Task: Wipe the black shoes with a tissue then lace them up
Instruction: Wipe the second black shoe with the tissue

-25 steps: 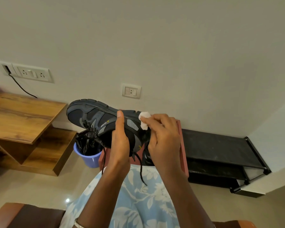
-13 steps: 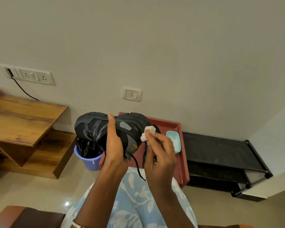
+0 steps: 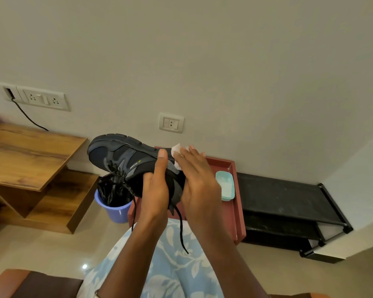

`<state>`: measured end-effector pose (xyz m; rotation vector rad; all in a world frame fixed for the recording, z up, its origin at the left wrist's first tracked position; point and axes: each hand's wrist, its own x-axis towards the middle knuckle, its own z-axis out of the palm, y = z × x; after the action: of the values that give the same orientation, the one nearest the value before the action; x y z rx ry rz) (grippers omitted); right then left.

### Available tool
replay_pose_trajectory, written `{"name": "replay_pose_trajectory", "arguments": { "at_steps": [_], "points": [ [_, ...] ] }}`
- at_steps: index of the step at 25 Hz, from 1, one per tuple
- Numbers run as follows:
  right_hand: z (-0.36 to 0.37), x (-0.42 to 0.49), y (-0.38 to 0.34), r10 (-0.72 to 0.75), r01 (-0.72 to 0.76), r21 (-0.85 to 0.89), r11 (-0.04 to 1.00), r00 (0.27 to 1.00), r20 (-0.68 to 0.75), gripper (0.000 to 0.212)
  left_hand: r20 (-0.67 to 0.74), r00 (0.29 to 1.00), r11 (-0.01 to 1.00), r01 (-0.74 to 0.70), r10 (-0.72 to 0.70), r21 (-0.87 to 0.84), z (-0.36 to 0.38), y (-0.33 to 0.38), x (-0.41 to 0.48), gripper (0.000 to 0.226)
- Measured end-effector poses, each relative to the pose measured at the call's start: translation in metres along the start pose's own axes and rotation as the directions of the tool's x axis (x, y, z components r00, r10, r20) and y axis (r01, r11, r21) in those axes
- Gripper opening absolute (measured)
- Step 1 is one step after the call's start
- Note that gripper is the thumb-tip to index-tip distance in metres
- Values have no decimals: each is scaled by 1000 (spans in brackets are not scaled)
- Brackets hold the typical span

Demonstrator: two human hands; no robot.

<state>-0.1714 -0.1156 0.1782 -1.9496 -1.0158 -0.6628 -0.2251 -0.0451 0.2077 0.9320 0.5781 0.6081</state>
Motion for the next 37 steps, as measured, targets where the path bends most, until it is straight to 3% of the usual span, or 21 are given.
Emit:
{"name": "replay_pose_trajectory", "arguments": {
  "at_steps": [3,7,10,15,21,25,27,29,37],
  "points": [
    [0,-35,1,-15,17,24,1000,997,-74,38,6,998,995,67,-67,-70,-4,3,5,51],
    [6,-67,3,0,-7,-69,998,995,-99,42,-12,989,980,147,-150,-137,-9,2,12,58],
    [4,-53,7,0,-10,-99,995,996,-92,40,-2,988,985,152,-153,-87,-9,2,15,54],
    [1,-10,12,21,-21,29,999,1000,-15,43,-48,989,990,142,-141,26,-6,-4,14,66],
    [4,-33,6,-28,36,92,995,996,-84,42,93,970,954,237,-223,-185,-15,7,18,55],
    [16,-64,8,-26,26,-3,1000,994,-109,47,177,933,891,352,-312,-285,-22,12,17,47],
    [17,-62,9,6,-11,-44,999,994,-107,59,183,938,912,333,-295,-238,-23,13,17,36],
    [16,-51,7,30,-34,-41,999,994,-103,57,223,938,936,306,-265,-173,-20,12,16,41],
    [4,4,14,-131,131,-15,991,991,8,44,300,945,990,138,-129,-9,-14,11,10,34]
  ]
}}
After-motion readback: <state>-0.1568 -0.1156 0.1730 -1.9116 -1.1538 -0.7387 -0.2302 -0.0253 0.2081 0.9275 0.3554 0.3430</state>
